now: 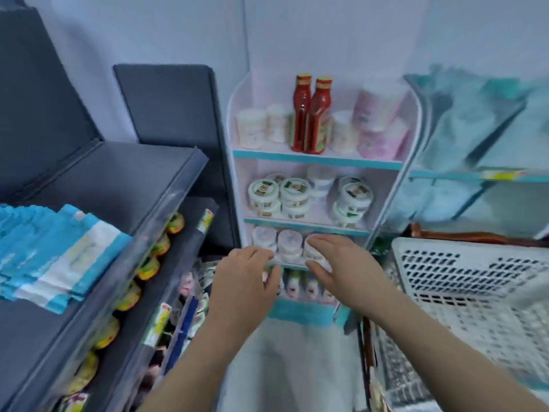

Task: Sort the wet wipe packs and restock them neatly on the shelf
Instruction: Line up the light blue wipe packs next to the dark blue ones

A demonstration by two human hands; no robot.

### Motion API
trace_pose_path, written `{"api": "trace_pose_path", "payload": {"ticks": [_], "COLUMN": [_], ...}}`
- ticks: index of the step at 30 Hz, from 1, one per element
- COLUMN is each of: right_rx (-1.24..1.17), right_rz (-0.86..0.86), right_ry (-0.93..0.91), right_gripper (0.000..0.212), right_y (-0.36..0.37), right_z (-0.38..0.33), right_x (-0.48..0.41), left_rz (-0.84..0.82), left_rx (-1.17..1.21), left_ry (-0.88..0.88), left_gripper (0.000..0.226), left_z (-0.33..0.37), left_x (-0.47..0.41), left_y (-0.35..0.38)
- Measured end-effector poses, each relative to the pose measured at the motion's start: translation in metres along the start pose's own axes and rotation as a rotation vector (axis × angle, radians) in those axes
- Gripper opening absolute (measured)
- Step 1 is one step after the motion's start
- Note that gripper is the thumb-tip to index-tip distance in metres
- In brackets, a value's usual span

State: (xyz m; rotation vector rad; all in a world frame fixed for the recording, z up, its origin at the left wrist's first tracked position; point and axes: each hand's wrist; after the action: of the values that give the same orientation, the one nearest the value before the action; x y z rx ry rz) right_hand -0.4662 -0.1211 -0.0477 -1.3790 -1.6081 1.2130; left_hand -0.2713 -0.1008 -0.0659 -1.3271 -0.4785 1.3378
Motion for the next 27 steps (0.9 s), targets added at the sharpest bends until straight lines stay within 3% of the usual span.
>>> {"api": "trace_pose_path", "payload": {"ticks": [4, 10, 14, 18, 27], "right_rx": [0.053, 0.048, 0.077, 0.055, -0.062], "right_rz": [-0.001, -0.082, -0.167, -0.295, -0.582], "right_ry": [0.261, 0.578, 0.705, 0.784, 0.802], "right_gripper": [0.045, 0.047, 0.046, 0.047, 0.053], "right_y": [-0.020, -0.043, -0.055, -0.053, -0.007], "right_z": [0.086, 0.221, 0.318, 0.407, 0.540], "right_x": [0.063, 0.151, 0.194, 0.223, 0.237], "left_rz": [-0.136, -0.353, -0.431, -0.645, -1.049], "left_rx": [0.094, 0.216, 0.345, 0.466, 0.485], "left_ry": [0.178, 0.310, 0.250, 0.124, -0.020], "left_gripper": [0.032, 0.026, 0.026, 0.027, 0.021], "left_z": [0.084, 0.215, 0.302, 0.362, 0.430], "left_x": [-0.012, -0.023, -0.030, -0.035, -0.044], "left_y": [0.049, 0.126, 0.184, 0.263, 0.404]}}
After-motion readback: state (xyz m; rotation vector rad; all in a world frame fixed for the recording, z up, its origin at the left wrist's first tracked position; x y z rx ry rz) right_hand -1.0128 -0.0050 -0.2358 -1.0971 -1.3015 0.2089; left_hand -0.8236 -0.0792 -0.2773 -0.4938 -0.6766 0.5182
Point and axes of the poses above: each hand's wrist, its own x-axis away from the middle knuckle, its own y-axis out of the palm, z = x × y, and after that the axes turned 8 degrees about y, right-handed
